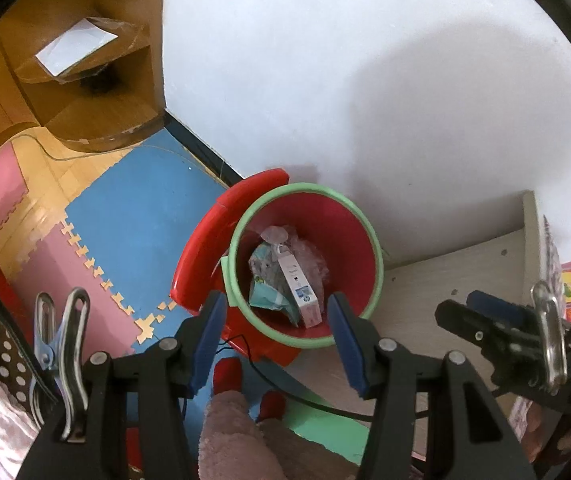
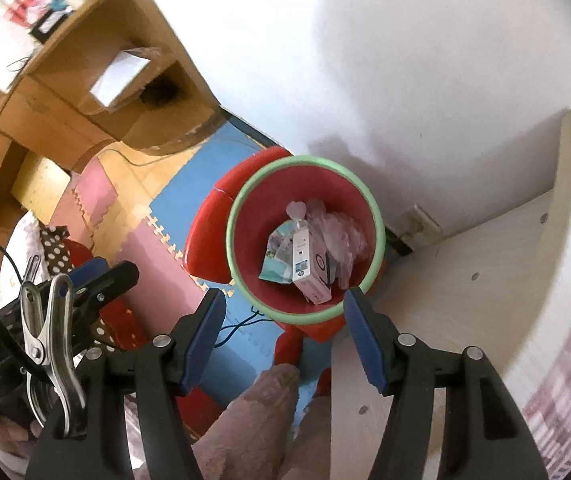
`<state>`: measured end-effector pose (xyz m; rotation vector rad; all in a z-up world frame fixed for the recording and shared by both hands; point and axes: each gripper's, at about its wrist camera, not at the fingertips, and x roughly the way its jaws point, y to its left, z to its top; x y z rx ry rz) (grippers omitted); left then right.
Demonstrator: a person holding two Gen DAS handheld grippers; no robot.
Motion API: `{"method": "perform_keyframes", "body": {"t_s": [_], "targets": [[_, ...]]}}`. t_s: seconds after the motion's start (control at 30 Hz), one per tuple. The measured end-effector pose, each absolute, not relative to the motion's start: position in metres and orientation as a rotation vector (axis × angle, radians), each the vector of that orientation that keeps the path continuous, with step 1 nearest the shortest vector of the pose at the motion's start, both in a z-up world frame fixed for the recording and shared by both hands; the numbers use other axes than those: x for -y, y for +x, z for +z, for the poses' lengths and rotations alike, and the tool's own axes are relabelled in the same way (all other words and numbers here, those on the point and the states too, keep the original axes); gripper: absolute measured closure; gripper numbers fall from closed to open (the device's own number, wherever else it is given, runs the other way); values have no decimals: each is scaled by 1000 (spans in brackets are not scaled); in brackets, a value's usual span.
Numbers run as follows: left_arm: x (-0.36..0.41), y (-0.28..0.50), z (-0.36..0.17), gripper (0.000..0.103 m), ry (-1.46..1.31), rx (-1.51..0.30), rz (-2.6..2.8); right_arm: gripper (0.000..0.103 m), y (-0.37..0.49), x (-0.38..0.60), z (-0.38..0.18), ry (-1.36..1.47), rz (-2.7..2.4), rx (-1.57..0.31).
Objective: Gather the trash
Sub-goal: 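Move both open grippers back over the trash on the bed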
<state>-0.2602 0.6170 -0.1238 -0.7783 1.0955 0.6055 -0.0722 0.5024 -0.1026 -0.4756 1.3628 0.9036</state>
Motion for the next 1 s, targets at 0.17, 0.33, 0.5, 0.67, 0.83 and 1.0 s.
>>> {"method": "perform_keyframes", "body": {"t_s": [0.17, 0.33, 0.5, 0.67, 0.83, 1.0], "targets": [[-598, -276, -101, 48, -781, -1063, 642, 40, -83, -486, -77, -464, 956, -1293], [-577, -293, -75, 48, -766, -1034, 692, 40, -97, -474, -53, -467, 1019, -1220], [-561, -308, -56, 48, -772, -1003, 746, 40, -113, -463, -37, -481, 1100, -1148], [-542, -314, -35, 48, -757, -978, 801, 40, -125, -450, -26, -460, 1170, -1103], [-523, -318, -15, 48, -757, -950, 844, 40, -129, -432, -13, -448, 1212, -1070], [-504, -324, 7, 47, -735, -930, 856, 40, -137, -415, 2, -443, 1247, -1028]]}}
